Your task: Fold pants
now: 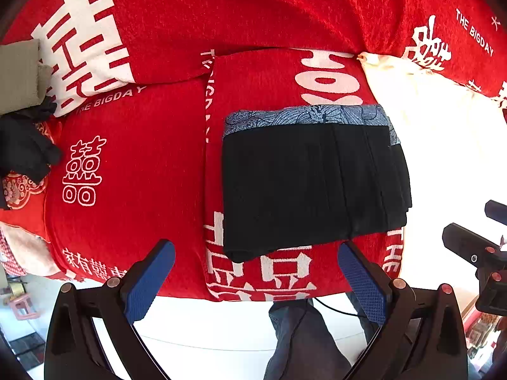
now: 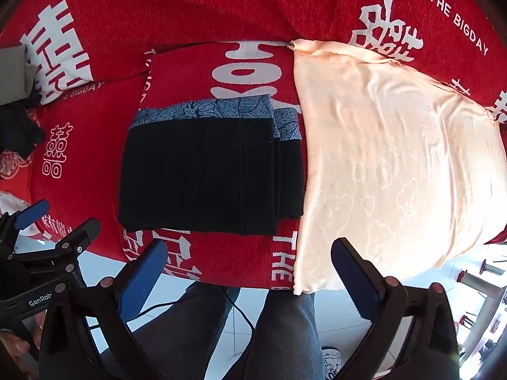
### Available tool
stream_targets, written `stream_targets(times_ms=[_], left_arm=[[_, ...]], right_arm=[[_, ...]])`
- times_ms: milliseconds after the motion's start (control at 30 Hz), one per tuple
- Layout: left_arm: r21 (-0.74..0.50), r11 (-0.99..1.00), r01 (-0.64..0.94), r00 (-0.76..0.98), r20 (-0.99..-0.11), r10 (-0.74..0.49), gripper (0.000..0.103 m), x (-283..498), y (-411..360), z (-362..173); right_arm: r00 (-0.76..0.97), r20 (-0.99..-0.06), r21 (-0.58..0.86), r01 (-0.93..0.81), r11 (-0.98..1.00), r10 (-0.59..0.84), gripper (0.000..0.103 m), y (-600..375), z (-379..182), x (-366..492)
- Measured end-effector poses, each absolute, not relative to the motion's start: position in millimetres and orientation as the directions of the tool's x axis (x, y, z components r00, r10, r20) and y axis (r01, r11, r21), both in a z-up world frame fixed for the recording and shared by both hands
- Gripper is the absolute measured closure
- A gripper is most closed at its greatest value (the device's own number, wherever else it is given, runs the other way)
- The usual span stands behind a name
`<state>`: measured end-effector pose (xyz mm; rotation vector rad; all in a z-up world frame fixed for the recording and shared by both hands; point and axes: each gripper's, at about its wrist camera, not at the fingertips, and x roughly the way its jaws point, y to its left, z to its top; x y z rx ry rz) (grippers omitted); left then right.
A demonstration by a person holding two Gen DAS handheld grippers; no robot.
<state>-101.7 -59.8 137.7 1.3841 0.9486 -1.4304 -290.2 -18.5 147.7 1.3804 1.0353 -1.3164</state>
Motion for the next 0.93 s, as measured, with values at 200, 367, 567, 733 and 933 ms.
stream_targets(times_ms=[200, 367, 567, 733, 933], left_arm=[[0.066, -0.302, 0.951, 0.039, -0.995, -0.097, 0.000, -100.8, -59.5, 138.0], [0.069, -0.300, 0.951, 0.042, -0.994, -0.097, 0.000, -100.4, -59.9, 137.8], [0.068, -0.300, 0.952, 0.041, -0.995, -0.095, 0.000, -100.1, -60.7, 137.4], [0.062, -0.291, 0.955, 0.035, -0.995, -0.097, 0.000, -99.4, -62.3, 137.7], [0.043, -0.295, 0.955, 0.012, -0.994, -0.108, 0.000, -101.7, -62.0, 140.5]], right_arm=[[0.069, -0.997, 0.073, 0.974, -0.214, -0.025, 0.000, -18.5, 146.7, -289.1], [0.067, -0.997, 0.071, 0.976, -0.207, -0.026, 0.000, -19.4, 146.5, -286.7], [0.065, -0.998, 0.069, 0.976, -0.204, -0.024, 0.000, -20.3, 146.2, -285.4], [0.066, -0.998, 0.069, 0.977, -0.201, -0.021, 0.000, -21.7, 145.3, -285.4], [0.067, -0.998, 0.069, 0.977, -0.203, -0.017, 0.000, -22.6, 143.4, -286.0]])
